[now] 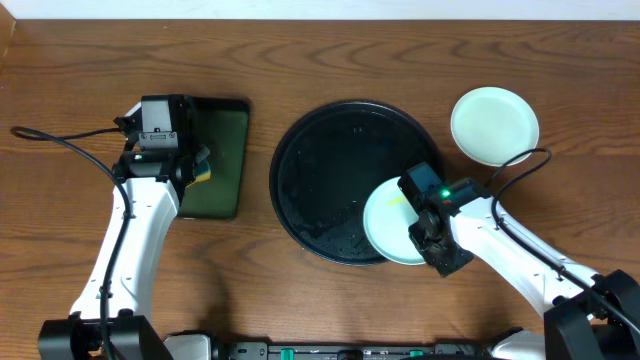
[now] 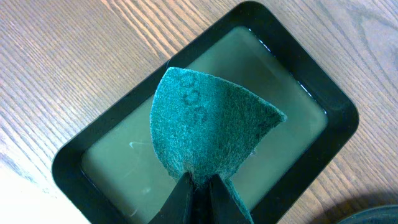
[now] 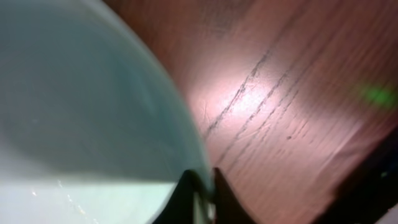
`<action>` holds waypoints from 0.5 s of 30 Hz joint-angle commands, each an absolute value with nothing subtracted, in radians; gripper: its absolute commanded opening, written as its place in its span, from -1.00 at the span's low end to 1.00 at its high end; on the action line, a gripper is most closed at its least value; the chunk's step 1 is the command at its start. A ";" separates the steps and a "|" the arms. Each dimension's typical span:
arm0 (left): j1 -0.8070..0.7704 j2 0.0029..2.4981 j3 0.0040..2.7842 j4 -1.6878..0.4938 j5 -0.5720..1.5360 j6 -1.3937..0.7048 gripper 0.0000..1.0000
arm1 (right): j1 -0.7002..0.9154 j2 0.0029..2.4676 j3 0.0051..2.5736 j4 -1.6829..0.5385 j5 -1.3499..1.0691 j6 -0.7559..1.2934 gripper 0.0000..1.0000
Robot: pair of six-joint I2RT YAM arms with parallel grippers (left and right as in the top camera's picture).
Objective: Clean dirty plates on tray and stack at the side
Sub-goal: 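Move the right gripper to the lower green plate and grip its rim, then drag the lower green plate to the tray center with the right gripper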
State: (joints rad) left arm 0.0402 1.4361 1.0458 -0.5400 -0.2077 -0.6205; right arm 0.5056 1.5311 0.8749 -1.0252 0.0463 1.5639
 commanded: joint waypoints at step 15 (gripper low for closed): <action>0.044 1.431 1.040 -0.539 -0.209 -0.614 -0.85 | 0.501 1.536 1.091 -0.855 0.160 1.099 -0.97</action>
State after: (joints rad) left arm 0.0402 1.4361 1.0458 -0.5400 -0.2077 -0.6205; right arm 0.5060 1.5314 1.0348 -0.9119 0.1093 1.2556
